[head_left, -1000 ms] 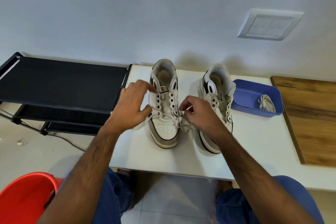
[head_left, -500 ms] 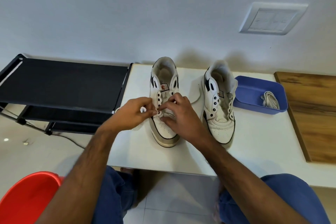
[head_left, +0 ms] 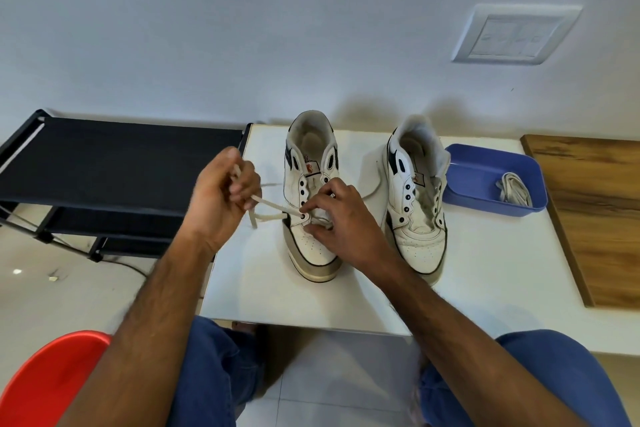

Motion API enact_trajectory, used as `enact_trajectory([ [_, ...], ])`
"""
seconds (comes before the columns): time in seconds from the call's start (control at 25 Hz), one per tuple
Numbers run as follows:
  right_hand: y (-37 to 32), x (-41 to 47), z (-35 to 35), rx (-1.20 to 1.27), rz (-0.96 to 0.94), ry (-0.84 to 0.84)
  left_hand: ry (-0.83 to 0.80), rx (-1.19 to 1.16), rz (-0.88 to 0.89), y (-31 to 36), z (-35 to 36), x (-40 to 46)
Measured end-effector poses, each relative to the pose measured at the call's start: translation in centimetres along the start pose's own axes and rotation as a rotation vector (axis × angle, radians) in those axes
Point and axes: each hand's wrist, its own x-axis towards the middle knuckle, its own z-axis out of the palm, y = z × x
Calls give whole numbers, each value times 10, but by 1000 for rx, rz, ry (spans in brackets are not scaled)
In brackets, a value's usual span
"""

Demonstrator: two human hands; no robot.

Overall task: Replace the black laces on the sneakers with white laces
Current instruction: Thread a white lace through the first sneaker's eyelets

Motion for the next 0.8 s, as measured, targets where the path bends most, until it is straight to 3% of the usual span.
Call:
enact_trajectory([
  [0.08, 0, 0, 0, -9, -1, -3, 27, 728, -23, -11, -1, 2],
  [0.16, 1, 0, 0, -28, -2, -5, -138, 1284, -44, -24, -1, 2],
  [0.36, 0, -1, 1, -24, -4, 7, -370, 1593, -135, -31, 4, 11],
  [0.4, 1, -1, 0, -34, -2, 4, -414, 1564, -135, -33, 4, 11],
  [0.48, 1, -1, 0, -46, -1, -2, -429, 1283, -132, -31, 5, 5],
  [0.68, 1, 0, -1, -11, 8, 3, -110, 148, 85, 1, -2, -1],
  [0.8, 0, -1, -1, -10, 4, 6, -58, -57, 124, -1, -7, 0],
])
